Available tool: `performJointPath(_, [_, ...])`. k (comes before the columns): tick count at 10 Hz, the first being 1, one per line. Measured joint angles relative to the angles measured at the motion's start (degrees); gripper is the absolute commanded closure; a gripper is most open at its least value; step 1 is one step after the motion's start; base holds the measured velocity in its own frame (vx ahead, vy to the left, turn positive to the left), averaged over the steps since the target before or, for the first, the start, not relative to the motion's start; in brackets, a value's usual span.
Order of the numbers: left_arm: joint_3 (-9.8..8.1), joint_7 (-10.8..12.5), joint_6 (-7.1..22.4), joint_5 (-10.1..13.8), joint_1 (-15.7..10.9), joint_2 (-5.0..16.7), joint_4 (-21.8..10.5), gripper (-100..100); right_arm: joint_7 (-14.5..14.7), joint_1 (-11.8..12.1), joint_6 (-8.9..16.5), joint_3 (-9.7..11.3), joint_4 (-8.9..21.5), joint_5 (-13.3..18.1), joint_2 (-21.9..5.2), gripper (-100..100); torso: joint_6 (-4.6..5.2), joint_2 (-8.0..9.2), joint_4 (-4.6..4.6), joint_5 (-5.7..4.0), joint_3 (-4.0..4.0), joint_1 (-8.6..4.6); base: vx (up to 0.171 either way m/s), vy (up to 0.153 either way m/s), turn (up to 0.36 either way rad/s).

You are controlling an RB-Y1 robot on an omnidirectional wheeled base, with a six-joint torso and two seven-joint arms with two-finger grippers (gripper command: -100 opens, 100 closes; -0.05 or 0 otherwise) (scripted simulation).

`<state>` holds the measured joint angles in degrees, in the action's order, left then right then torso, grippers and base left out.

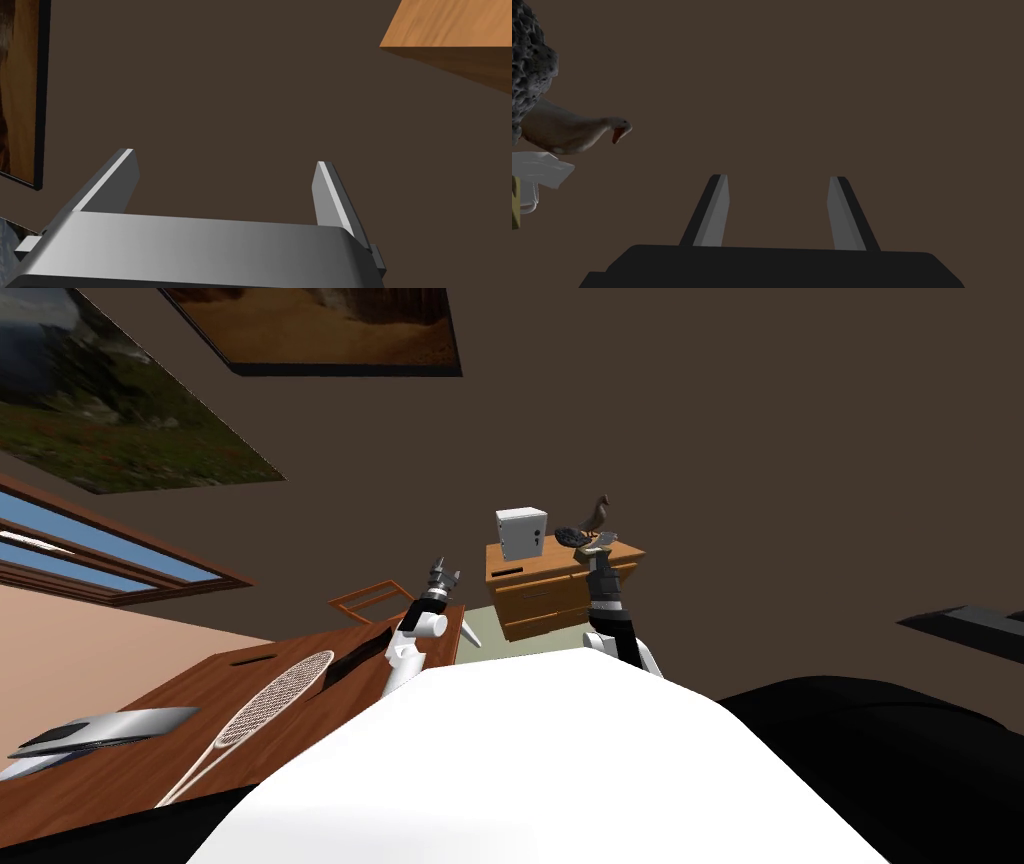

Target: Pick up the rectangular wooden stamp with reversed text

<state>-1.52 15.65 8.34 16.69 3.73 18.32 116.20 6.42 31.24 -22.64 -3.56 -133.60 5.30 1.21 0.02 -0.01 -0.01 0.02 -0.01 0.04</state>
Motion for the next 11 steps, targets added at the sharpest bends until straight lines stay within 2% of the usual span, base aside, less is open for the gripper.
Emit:
performJointPath(3, [0.30, 0.14, 4.68, 0.99, -4.04, 1.25, -4.65, -100, 0.00, 0.00, 0.00, 0.00, 0.00, 0.00, 0.00, 0, -0.01, -0.03, -0.01, 0.00, -0.02, -0.02, 0.013, 0.005, 0.093])
performJointPath(4, [0.38, 0.06, 6.29, 0.88, -5.47, 1.00, -6.03, -100, 0.00, 0.00, 0.00, 0.00, 0.00, 0.00, 0.00, 0, 0.01, -0.04, -0.01, -0.01, -0.02, -0.07, 0.007, -0.002, -0.015])
performJointPath(5, [0.35, 0.04, 7.81, 0.91, -6.06, 1.03, -6.47, -100, 0.00, 0.00, 0.00, 0.00, 0.00, 0.00, 0.00, 0, 0.01, 0.00, 0.00, -0.02, 0.00, -0.08, 0.012, -0.002, 0.128])
performJointPath(6, [0.38, 0.06, 9.38, 1.18, -7.90, 1.34, -8.26, -100, 0.00, 0.00, 0.00, 0.00, 0.00, 0.00, 0.00, 0, -0.01, -0.02, 0.00, -0.02, -0.01, -0.07, 0.014, -0.005, 0.069])
performJointPath(8, [0.23, 0.18, 12.54, 1.48, -8.86, 1.72, -9.00, -100, 0.00, 0.00, 0.00, 0.00, 0.00, 0.00, 0.00, 0, 0.01, 0.01, 0.00, -0.02, 0.01, -0.08, 0.011, -0.005, 0.052])
performJointPath(10, [0.23, 0.29, 15.57, 2.44, -11.38, 2.80, -11.87, -100, 0.00, 0.00, 0.00, 0.00, 0.00, 0.00, 0.00, 0, 0.00, -0.03, -0.01, -0.02, -0.02, -0.11, 0.022, -0.019, 0.091])
performJointPath(11, [0.29, 0.25, 17.27, 2.39, -12.94, 2.66, -13.35, -100, 0.00, 0.00, 0.00, 0.00, 0.00, 0.00, 0.00, 0, 0.00, -0.06, -0.01, -0.03, -0.03, -0.15, 0.024, -0.024, 0.060])
